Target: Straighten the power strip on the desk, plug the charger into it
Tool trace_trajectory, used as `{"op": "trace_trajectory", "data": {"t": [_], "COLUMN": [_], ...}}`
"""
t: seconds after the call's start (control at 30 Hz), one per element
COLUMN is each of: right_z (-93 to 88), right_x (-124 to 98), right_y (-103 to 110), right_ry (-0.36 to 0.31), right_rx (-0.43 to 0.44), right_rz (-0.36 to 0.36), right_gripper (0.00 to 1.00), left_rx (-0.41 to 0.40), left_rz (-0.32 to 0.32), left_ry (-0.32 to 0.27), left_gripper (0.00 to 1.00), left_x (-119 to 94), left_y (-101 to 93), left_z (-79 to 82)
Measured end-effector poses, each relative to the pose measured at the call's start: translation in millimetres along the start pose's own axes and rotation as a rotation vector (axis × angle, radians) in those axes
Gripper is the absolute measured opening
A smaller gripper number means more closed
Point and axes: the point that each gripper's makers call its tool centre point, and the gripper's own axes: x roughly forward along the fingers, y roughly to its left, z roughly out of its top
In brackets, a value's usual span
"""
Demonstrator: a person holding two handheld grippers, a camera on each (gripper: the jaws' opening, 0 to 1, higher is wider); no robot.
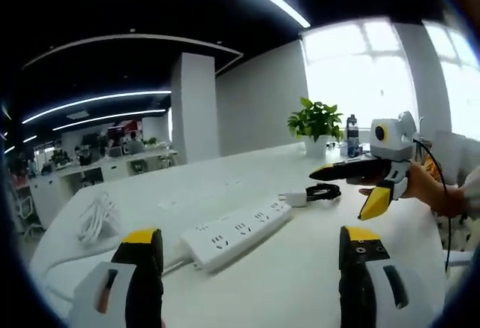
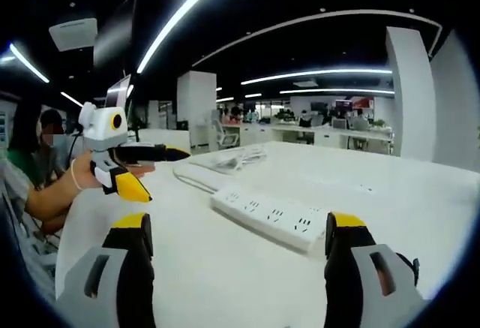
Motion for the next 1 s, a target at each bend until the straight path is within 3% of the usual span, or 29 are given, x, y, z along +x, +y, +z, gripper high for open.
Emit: {"op": "trace_trajectory", "data": {"t": [0.37,1.0], "right_z": [-1.8,-13.7], "right_x": [-14,-35], "right_y": [2,-2], "right_ry": [-0.012,-0.023], "right_rx": [-0.009,0.009], "right_rz": [0.003,-0.026], "right_gripper": [1.00,1.00], "left_rx": [0.039,0.013], "left_rz": [0.054,0.094], "left_ry": [-0.016,-0.034], "left_gripper": [0.99,0.99], "left_x": [-13,-30], "left_y": [0.5,2.6], "left_z": [-2.5,-15.7]}}
